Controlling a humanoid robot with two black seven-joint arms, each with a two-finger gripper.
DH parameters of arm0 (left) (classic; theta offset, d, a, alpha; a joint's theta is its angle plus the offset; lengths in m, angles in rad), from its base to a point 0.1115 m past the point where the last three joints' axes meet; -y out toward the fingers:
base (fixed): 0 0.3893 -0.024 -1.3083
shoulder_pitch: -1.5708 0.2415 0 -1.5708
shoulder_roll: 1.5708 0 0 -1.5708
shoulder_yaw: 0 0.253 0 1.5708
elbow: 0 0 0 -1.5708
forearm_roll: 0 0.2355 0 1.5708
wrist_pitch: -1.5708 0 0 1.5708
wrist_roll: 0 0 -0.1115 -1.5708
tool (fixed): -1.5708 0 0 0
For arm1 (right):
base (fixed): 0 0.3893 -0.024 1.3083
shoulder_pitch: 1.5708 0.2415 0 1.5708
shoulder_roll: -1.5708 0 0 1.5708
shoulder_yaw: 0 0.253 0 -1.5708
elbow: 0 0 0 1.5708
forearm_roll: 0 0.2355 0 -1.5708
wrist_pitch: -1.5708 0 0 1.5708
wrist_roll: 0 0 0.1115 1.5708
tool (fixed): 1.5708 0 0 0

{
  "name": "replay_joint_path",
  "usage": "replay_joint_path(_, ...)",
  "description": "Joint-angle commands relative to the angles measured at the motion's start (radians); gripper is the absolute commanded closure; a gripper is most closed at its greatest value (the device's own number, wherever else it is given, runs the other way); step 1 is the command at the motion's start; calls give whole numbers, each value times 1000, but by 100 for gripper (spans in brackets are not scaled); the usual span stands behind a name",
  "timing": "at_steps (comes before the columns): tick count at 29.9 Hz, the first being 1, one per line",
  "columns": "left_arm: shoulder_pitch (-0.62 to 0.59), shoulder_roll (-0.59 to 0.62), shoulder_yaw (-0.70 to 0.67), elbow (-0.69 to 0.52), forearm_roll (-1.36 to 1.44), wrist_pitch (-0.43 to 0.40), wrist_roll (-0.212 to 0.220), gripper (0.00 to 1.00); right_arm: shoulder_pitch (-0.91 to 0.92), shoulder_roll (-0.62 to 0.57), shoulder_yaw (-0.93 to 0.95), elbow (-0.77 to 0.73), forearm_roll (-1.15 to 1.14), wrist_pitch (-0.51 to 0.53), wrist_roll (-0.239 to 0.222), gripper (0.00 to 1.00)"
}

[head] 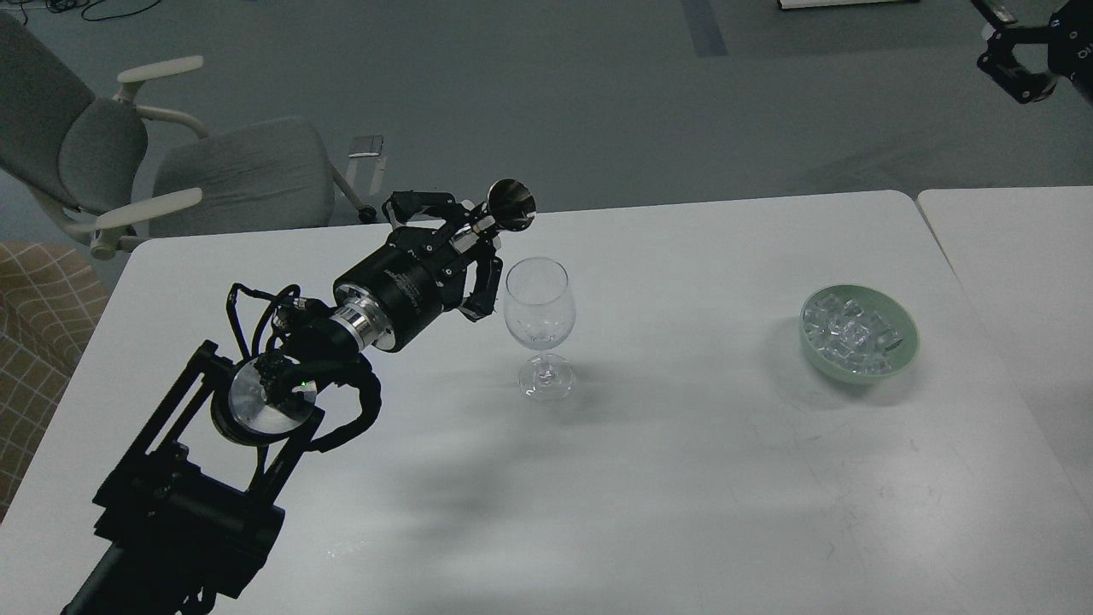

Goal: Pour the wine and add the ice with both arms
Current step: 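Hold the jigger with the left gripper just above the wine glass rim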

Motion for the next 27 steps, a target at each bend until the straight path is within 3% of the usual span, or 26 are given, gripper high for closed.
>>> replay_joint_path(1, 5, 0, 1, -1, 28, -15, 1, 100, 0, 0, 0, 0, 0, 0, 0, 0)
replay_joint_path(27, 6, 14, 21, 3, 155, -48, -4, 100, 0, 0, 5, 0, 0, 0, 0, 0)
